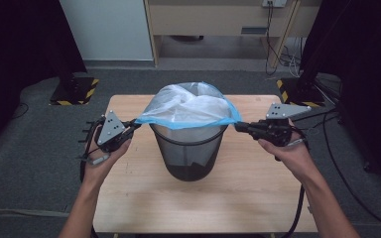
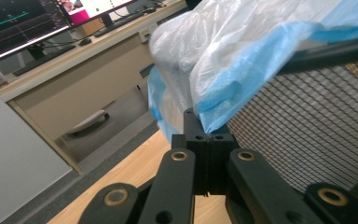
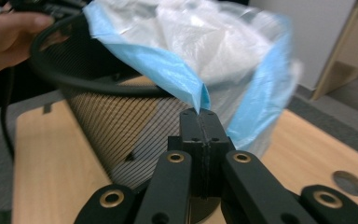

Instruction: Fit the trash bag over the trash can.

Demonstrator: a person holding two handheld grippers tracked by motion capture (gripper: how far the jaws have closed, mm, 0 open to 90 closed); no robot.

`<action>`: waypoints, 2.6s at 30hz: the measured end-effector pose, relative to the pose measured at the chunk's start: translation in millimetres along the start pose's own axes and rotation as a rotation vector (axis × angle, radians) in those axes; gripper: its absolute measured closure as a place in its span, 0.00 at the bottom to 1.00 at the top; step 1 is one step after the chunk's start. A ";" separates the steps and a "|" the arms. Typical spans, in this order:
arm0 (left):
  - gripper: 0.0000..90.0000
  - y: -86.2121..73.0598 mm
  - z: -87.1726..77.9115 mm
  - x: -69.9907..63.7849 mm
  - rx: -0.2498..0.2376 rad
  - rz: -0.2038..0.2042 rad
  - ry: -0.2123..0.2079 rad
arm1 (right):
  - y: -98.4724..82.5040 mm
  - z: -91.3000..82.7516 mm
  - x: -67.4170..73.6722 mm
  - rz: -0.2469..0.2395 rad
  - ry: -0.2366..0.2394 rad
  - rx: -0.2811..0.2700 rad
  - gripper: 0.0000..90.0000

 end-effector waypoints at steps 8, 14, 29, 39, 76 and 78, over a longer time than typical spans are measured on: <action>1.00 -6.2 1.7 -12.5 0.011 -0.020 -0.034 | -17.7 19.6 14.8 -0.036 0.073 0.082 1.00; 1.00 -6.4 1.1 -19.6 -0.006 -0.050 -0.073 | -23.1 31.5 16.2 -0.053 0.105 0.126 1.00; 1.00 -29.2 29.9 -27.5 0.065 -0.037 -0.045 | -22.5 39.8 39.8 -0.127 0.187 0.194 1.00; 1.00 -56.1 31.5 -35.9 0.090 -0.040 -0.057 | -43.0 50.0 36.9 -0.196 0.108 0.364 1.00; 0.06 -112.2 7.6 -45.0 0.093 -0.349 -0.081 | 74.1 15.9 22.8 -0.018 -0.028 0.084 0.64; 0.06 -115.0 7.3 -43.2 0.115 -0.340 -0.066 | 99.8 53.8 20.2 -0.004 -0.041 0.139 0.64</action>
Point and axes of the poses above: each handheld gripper's, and its own axes: z roughly forward along the jaws, y roughly out of its top, x roughly to its left, the point moved 5 cm from there along z, roughly forward along the jaws, and after that the axes turned 2 degrees about y, right-handed, at the moved point
